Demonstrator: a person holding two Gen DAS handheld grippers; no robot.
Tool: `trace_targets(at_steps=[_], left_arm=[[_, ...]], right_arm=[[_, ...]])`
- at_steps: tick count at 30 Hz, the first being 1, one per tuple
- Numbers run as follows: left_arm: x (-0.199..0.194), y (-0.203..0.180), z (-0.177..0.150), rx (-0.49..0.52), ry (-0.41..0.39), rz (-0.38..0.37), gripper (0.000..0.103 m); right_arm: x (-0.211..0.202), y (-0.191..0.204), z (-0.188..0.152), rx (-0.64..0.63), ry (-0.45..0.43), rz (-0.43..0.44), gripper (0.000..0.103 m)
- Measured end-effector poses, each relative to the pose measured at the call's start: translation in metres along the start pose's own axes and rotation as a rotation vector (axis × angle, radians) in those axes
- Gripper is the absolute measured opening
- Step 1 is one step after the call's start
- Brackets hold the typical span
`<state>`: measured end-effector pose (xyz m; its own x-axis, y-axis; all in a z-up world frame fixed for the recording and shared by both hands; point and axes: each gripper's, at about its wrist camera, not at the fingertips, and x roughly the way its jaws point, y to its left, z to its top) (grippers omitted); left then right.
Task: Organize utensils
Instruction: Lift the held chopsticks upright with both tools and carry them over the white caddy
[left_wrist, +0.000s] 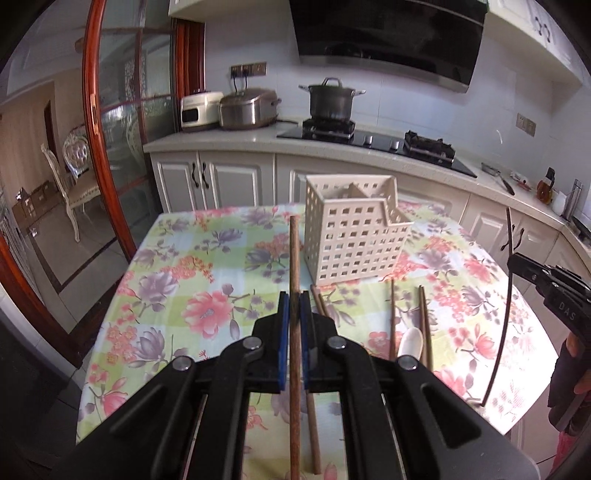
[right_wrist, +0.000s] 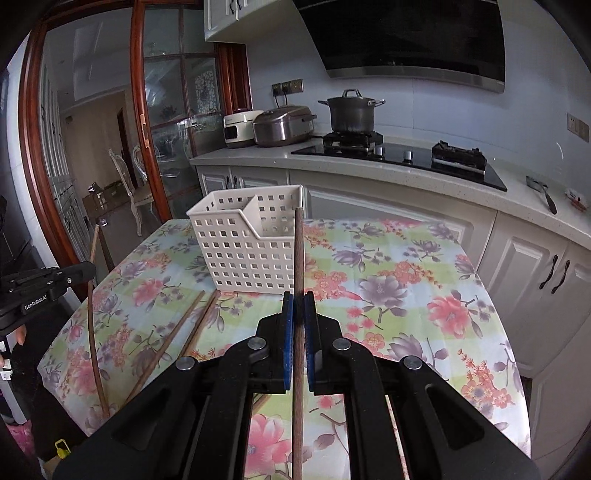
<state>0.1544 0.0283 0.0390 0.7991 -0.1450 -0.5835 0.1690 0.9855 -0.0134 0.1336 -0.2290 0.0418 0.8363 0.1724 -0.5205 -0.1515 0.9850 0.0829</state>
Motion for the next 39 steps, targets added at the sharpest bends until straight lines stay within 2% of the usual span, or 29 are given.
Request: trace_targets(at_steps=[9, 20, 27, 39], left_arm=[[-0.037, -0.016, -0.006, 0.023, -0.079, 0.003, 0.006], [-0.047, -0.019, 0.006, 0.007, -0.134, -0.016, 0.006], [-0.043, -0.025, 0.042, -0.001, -0.184, -0.025, 0.006], [-0.029, -0.033, 0.132, -0.018, -0.277, 0.007, 0.006]], right_arm=[[-0.025, 0.014, -0.002, -0.042, -0.040, 0.002, 0.007], [-0.035, 0.023, 0.009, -0.073, -0.091, 0.006, 0.007], [-0.020, 0.023, 0.031, -0.080, -0.102, 0.022, 0.007], [0.013, 0.012, 0.105, -0.038, -0.158, 0.041, 0.007]])
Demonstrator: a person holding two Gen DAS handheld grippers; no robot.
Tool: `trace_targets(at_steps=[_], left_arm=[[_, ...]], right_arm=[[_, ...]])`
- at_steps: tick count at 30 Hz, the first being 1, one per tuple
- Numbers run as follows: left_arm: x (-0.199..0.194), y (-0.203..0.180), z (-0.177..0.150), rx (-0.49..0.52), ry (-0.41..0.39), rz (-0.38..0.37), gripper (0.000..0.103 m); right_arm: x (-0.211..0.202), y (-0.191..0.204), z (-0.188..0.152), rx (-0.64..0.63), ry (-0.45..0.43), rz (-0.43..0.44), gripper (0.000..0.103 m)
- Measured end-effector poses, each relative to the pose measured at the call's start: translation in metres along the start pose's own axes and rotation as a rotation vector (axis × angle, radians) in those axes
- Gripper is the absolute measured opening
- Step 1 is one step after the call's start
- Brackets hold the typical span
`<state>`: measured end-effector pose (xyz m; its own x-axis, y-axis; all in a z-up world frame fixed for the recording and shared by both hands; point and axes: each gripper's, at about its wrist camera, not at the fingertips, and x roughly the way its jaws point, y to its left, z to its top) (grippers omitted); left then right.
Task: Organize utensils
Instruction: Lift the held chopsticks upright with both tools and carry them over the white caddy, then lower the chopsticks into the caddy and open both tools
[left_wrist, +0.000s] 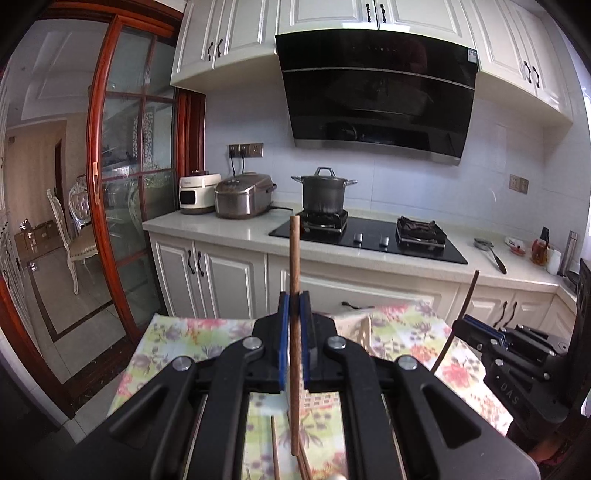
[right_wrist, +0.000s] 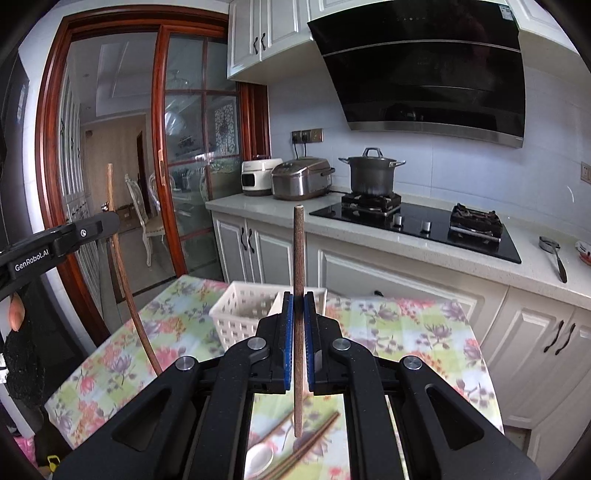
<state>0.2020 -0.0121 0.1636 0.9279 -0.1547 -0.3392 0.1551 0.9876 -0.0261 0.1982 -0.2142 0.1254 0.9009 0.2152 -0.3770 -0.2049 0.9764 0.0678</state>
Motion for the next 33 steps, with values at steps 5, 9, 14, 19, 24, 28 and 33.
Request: trace_targets(at_steps=[5, 9, 14, 19, 24, 28, 33], left_arm=[[0.018, -0.008, 0.032, 0.006, -0.016, 0.002, 0.006], [0.032, -0.013, 0.059, 0.001, -0.034, 0.001, 0.006], [0.055, -0.017, 0.086, -0.006, -0.047, -0.003, 0.006], [0.090, -0.010, 0.091, -0.035, -0.014, -0.007, 0.006], [0.131, 0.002, 0.071, -0.071, 0.068, -0.025, 0.006], [0.155, 0.009, 0.047, -0.084, 0.161, -0.058, 0.006], [0.178, 0.008, 0.017, -0.065, 0.255, -0.067, 0.006]], right_arm=[[0.014, -0.001, 0.031, -0.005, -0.025, -0.007, 0.007], [0.028, -0.002, 0.053, -0.008, -0.026, -0.013, 0.007], [0.046, -0.003, 0.073, -0.010, -0.038, -0.015, 0.007], [0.073, -0.006, 0.079, 0.008, -0.018, 0.006, 0.007], [0.107, -0.010, 0.066, 0.014, 0.051, 0.022, 0.007], [0.129, -0.014, 0.052, 0.054, 0.137, 0.038, 0.007], [0.149, -0.006, 0.036, 0.048, 0.201, 0.039, 0.007]])
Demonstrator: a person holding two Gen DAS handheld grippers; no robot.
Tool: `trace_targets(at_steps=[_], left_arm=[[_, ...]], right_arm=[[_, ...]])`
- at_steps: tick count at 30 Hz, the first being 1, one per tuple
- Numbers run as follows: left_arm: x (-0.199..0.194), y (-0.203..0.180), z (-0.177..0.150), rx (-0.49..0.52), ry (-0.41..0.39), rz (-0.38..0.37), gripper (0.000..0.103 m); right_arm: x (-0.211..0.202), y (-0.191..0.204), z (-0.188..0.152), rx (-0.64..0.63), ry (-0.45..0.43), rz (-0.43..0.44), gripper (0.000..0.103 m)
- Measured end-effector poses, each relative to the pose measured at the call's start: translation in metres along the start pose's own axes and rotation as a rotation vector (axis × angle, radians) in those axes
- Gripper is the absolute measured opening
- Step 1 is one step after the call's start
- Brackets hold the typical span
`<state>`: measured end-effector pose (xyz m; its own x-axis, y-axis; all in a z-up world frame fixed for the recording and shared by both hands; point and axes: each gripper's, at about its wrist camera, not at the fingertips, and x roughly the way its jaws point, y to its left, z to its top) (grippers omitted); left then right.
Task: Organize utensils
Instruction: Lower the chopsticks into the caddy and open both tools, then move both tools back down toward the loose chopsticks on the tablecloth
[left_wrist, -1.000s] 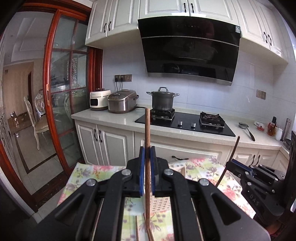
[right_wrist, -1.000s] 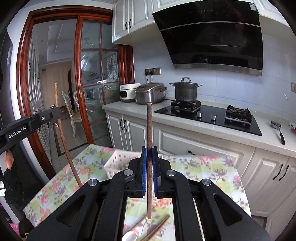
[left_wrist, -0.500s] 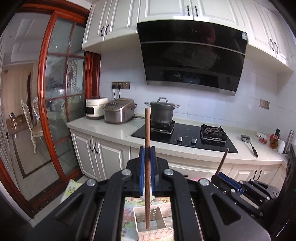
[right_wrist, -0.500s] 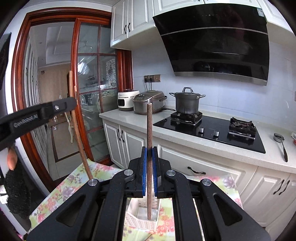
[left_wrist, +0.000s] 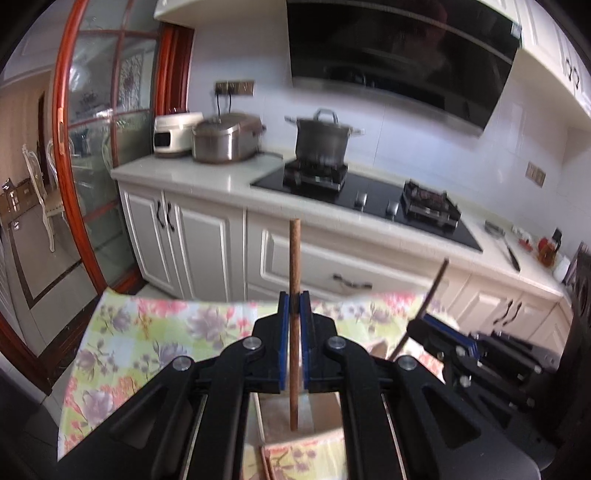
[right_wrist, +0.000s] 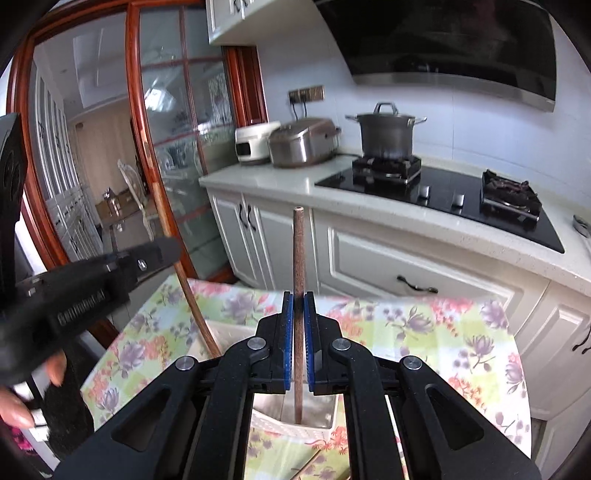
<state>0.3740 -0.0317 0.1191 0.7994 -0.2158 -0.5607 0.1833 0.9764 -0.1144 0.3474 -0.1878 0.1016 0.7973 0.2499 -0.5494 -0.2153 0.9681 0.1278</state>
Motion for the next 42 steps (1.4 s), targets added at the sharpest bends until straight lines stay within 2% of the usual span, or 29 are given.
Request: trace_targets(at_steps=[4, 6, 7, 8, 9, 10, 13, 15, 18, 21, 23, 27, 30, 35, 42], left_arm=[[0.017, 0.002, -0.015, 0.003, 0.044, 0.016, 0.006], [0.020, 0.006, -0.018, -0.009, 0.049, 0.014, 0.007], [0.021, 0.007, -0.020, -0.010, 0.047, 0.022, 0.013], [0.020, 0.009, -0.020, -0.011, 0.042, 0.030, 0.030], [0.018, 0.011, -0.021, -0.013, 0.029, 0.039, 0.044], [0.016, 0.013, -0.021, -0.016, 0.017, 0.045, 0.046], [0.007, 0.017, -0.022, -0.014, -0.002, 0.064, 0.046], [-0.002, 0.021, -0.026, -0.015, -0.017, 0.083, 0.050], [-0.019, 0.024, -0.034, -0.014, -0.058, 0.125, 0.068], [-0.037, 0.027, -0.049, -0.009, -0.098, 0.167, 0.078], [-0.049, 0.030, -0.061, -0.012, -0.121, 0.183, 0.090], [-0.072, 0.032, -0.092, 0.015, -0.165, 0.223, 0.098], [-0.084, 0.034, -0.116, 0.034, -0.172, 0.243, 0.098], [-0.096, 0.047, -0.156, -0.019, -0.146, 0.219, 0.098], [-0.099, 0.047, -0.193, -0.037, -0.103, 0.194, 0.098]], right_arm=[[0.016, 0.003, -0.008, 0.013, 0.031, -0.007, 0.008], [0.023, 0.002, -0.011, 0.017, 0.041, -0.019, 0.011], [0.025, 0.000, -0.012, 0.022, 0.043, -0.025, 0.018], [0.027, -0.002, -0.012, 0.032, 0.043, -0.025, 0.035], [0.026, -0.005, -0.012, 0.047, 0.036, -0.018, 0.047], [0.025, -0.009, -0.012, 0.060, 0.026, -0.011, 0.058], [0.018, -0.015, -0.014, 0.056, 0.009, -0.030, 0.058], [0.011, -0.018, -0.017, 0.065, 0.000, -0.030, 0.058], [-0.005, -0.023, -0.025, 0.064, -0.017, -0.040, 0.058], [-0.022, -0.024, -0.036, 0.059, -0.031, -0.050, 0.058], [-0.033, -0.024, -0.046, 0.062, -0.038, -0.052, 0.058], [-0.054, -0.023, -0.069, 0.067, -0.054, -0.055, 0.058], [-0.068, -0.019, -0.089, 0.066, -0.064, -0.062, 0.058], [-0.084, -0.009, -0.124, 0.057, -0.065, -0.078, 0.058], [-0.088, 0.001, -0.167, 0.059, -0.025, -0.097, 0.058]])
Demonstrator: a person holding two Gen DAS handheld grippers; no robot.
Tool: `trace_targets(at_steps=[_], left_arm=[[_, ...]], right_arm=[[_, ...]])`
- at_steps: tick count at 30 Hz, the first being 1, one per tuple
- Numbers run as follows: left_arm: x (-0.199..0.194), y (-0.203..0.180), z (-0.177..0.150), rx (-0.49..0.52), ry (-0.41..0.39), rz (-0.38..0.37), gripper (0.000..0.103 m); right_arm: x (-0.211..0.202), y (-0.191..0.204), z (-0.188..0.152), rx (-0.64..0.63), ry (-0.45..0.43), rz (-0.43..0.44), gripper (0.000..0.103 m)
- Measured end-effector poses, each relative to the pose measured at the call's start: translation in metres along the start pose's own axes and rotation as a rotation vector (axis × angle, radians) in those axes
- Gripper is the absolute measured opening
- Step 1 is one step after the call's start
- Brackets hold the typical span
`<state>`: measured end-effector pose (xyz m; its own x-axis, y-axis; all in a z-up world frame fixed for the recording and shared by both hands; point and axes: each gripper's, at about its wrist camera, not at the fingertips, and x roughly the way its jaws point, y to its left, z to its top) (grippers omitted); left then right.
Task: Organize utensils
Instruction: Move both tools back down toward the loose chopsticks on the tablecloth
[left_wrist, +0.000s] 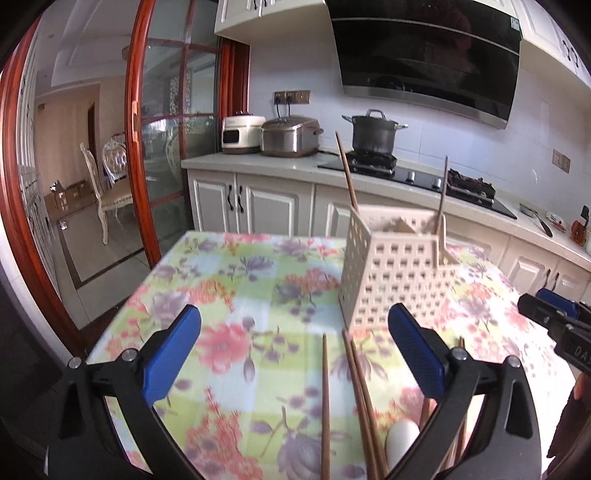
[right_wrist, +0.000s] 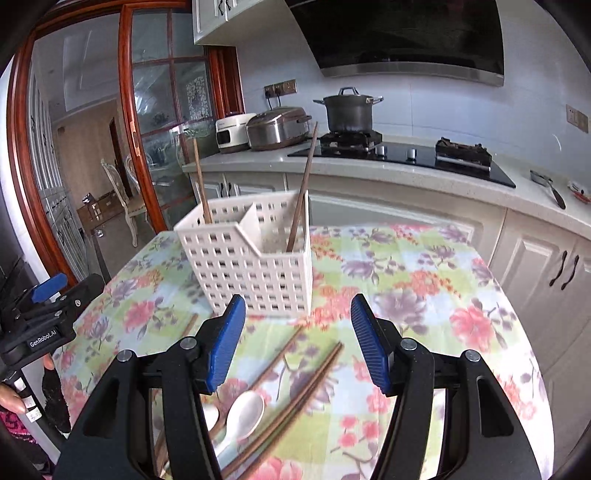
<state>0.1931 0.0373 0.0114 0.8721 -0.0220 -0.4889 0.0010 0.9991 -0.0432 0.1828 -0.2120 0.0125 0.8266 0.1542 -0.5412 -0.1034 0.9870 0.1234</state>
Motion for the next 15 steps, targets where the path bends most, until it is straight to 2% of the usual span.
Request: trace_targets(at_steps=[5, 15], left_arm=[[0.006, 0.001, -0.024, -0.029, 0.056, -0.030, 0.098], [0.019, 0.003, -0.051, -0.041, 0.122, -0.022, 0.098]], right_arm=[[0.006, -0.002, -0.025, 0.027, 0.043, -0.019, 0.058], [0.027, -0.011, -0.054, 0.050, 0.137, -0.062, 0.058]])
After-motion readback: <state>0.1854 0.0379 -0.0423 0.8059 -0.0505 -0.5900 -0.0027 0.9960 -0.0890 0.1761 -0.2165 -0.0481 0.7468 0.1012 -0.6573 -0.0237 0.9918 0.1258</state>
